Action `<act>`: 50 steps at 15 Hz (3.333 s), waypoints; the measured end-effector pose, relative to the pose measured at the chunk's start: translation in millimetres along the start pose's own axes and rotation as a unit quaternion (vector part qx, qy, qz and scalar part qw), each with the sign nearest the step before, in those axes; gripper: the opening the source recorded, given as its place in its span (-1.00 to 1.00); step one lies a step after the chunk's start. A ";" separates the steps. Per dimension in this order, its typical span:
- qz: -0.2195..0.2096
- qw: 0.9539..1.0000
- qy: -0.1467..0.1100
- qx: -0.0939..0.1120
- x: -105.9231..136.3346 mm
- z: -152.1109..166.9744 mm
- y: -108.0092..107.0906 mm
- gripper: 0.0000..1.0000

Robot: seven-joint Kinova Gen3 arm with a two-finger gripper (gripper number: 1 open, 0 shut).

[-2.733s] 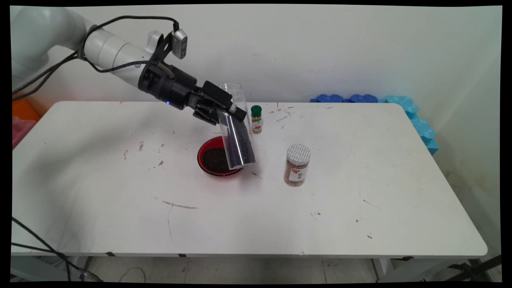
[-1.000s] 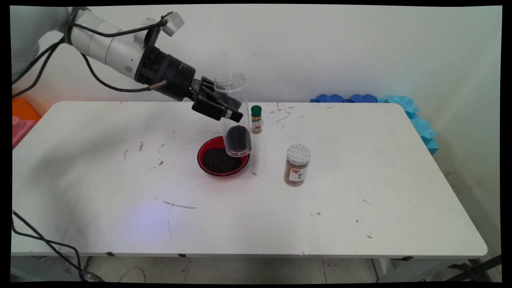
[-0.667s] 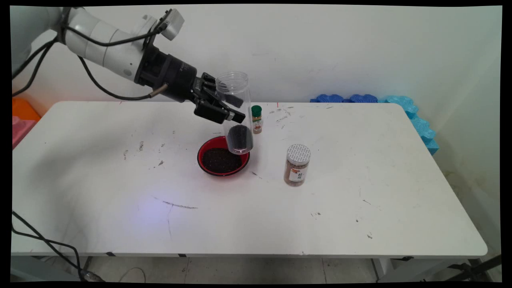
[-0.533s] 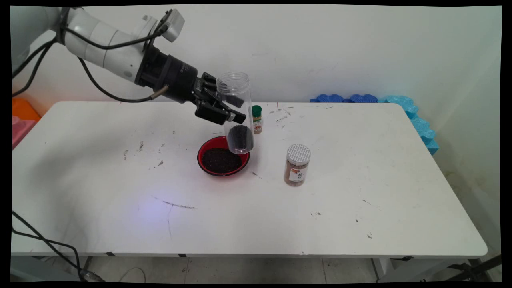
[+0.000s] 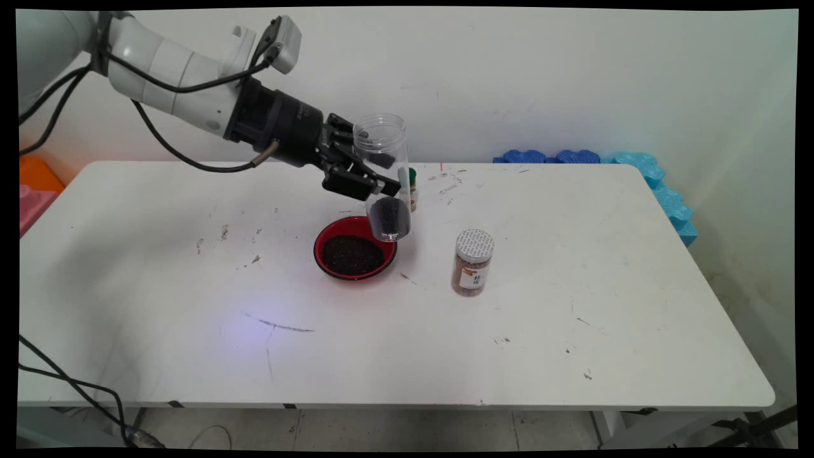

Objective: Place the picked object on the table

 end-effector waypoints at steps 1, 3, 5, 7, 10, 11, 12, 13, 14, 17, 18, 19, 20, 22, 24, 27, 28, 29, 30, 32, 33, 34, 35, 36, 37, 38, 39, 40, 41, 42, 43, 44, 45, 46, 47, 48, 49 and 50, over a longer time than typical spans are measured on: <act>-0.001 1.000 0.001 0.003 0.3 1.7 2.6 -1.00; -0.003 1.000 0.000 0.006 0.0 5.1 7.2 -1.00; -0.009 1.000 -0.001 0.010 -1.3 8.2 11.9 -1.00; -0.014 1.000 0.000 0.011 -2.4 10.4 15.5 -1.00; -0.026 1.000 0.001 0.011 -5.1 15.2 22.3 -1.00; -0.029 1.000 0.002 0.010 -6.2 16.7 24.4 -1.00; -0.033 0.999 0.003 0.009 -7.9 18.6 26.8 -1.00; -0.036 0.999 0.004 0.008 -10.0 20.4 29.4 -1.00; -0.038 0.999 0.004 0.006 -12.0 22.0 31.5 -1.00; -0.041 0.999 0.007 0.001 -18.5 26.4 37.3 -1.00; -0.042 0.999 0.008 -0.002 -21.6 28.3 39.3 -1.00; -0.041 0.999 0.009 -0.004 -24.7 30.1 40.9 -1.00; -0.040 0.999 0.009 -0.006 -28.4 32.1 42.5 -1.00; -0.038 0.999 0.008 -0.009 -36.1 36.1 45.1 -1.00; -0.038 0.999 0.007 -0.014 -44.5 40.8 48.8 -1.00; -0.040 0.999 0.002 -0.020 -56.7 48.4 53.3 -1.00; -0.040 0.999 0.001 -0.021 -60.3 50.9 54.0 -1.00; -0.041 0.999 0.000 -0.021 -62.7 52.8 54.3 -1.00; -0.041 0.999 -0.001 -0.022 -66.1 55.5 54.8 -1.00; -0.042 0.999 -0.004 -0.022 -73.7 62.2 54.9 -1.00; -0.043 0.999 -0.006 -0.022 -76.7 65.1 54.7 -1.00; -0.043 0.999 -0.007 -0.021 -78.6 67.2 54.2 -1.00; -0.043 0.999 -0.008 -0.020 -81.8 70.6 53.3 -1.00; -0.042 0.999 -0.009 -0.019 -84.3 73.8 52.4 -1.00; -0.041 0.999 -0.011 -0.018 -87.2 77.3 51.3 -1.00; -0.040 0.999 -0.012 -0.017 -89.4 80.2 50.4 -1.00; -0.040 0.999 -0.013 -0.016 -91.0 82.0 49.8 -1.00; -0.039 0.999 -0.014 -0.015 -93.1 84.7 49.0 -1.00; -0.039 0.999 -0.014 -0.015 -94.5 86.4 48.4 -1.00; -0.038 0.999 -0.016 -0.014 -96.7 89.2 47.6 -1.00; -0.038 0.999 -0.017 -0.013 -98.4 91.4 46.9 -1.00; -0.038 0.999 -0.018 -0.012 -100.2 93.9 46.2 -1.00; -0.038 0.999 -0.018 -0.011 -101.5 95.8 45.6 -1.00; -0.038 0.999 -0.019 -0.010 -102.3 97.0 45.2 -1.00; -0.038 0.999 -0.019 -0.010 -103.4 98.8 44.8 -1.00; -0.038 0.999 -0.020 -0.010 -104.0 99.9 44.5 -1.00; -0.038 0.999 -0.020 -0.009 -105.1 101.6 44.0 -1.00; -0.039 0.999 -0.021 -0.008 -105.9 102.9 43.5 -1.00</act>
